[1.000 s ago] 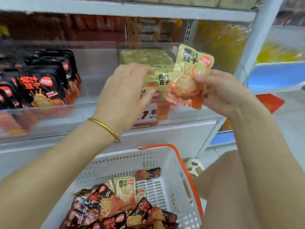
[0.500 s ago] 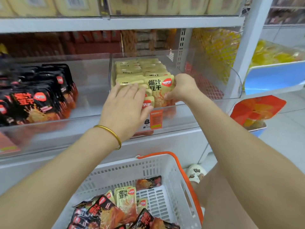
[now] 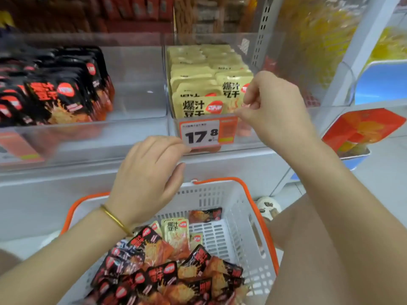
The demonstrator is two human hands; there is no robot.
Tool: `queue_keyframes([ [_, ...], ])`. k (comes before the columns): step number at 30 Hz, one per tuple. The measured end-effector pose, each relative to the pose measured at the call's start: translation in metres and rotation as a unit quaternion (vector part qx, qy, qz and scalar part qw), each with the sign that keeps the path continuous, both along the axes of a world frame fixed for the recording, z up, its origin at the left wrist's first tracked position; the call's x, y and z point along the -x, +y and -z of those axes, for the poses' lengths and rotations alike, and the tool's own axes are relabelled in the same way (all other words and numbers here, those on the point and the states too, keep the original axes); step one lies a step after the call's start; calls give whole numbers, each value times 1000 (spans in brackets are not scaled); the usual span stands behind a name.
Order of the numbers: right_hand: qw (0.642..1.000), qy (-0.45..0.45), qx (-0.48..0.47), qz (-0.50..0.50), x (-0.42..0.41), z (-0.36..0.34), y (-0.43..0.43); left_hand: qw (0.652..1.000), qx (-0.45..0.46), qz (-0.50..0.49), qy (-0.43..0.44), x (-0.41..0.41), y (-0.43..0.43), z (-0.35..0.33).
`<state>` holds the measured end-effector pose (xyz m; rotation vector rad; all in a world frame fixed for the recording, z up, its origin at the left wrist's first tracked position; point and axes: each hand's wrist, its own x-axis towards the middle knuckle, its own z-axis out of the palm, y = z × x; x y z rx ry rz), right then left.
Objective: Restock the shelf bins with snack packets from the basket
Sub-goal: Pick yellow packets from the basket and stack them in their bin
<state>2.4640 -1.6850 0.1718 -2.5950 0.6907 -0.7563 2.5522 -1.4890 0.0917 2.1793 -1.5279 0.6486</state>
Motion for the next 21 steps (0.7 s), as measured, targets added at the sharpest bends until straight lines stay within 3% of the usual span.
queue_keyframes([
  [3, 968, 216, -5, -129, -11, 54, 42, 986, -150, -24, 63, -10, 27, 44],
  [6, 882, 417, -12, -221, -39, 135, 70, 949, -281, -71, 127, -18, 40, 78],
  [8, 833, 499, -56, -233, -52, 196, 77, 920, -341, -100, 165, -21, 43, 90],
  [11, 824, 512, -176, -167, -61, 279, 83, 896, -396, -130, 151, -27, 43, 102],
  [14, 822, 487, -289, -61, -61, 342, 99, 898, -390, -141, 145, -29, 42, 105],
  [18, 822, 462, -333, 31, -53, 393, 118, 895, -387, -157, 157, -33, 43, 109],
  [21, 830, 423, -362, 28, -54, 382, 118, 880, -410, -164, 174, -34, 44, 112],
])
